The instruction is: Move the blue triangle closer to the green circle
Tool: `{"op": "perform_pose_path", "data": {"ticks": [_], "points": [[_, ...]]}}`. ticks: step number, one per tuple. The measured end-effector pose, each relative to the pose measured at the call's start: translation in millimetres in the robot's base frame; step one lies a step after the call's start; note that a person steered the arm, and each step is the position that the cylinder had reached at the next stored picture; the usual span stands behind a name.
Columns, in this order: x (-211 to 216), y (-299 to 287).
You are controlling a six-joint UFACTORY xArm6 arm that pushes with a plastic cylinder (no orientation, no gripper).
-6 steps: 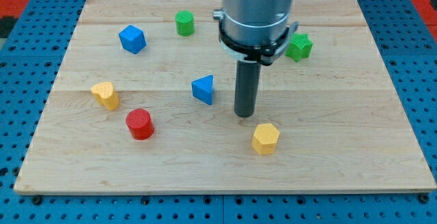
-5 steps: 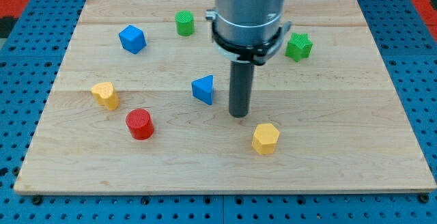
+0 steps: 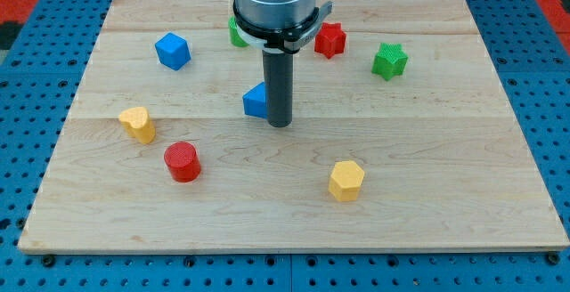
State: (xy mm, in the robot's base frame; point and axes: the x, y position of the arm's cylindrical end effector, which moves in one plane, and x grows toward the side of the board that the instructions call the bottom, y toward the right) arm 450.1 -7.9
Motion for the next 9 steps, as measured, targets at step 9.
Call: {"op": "perform_pose_path", "data": {"ticks": [9], "points": [[-23,2]]}}
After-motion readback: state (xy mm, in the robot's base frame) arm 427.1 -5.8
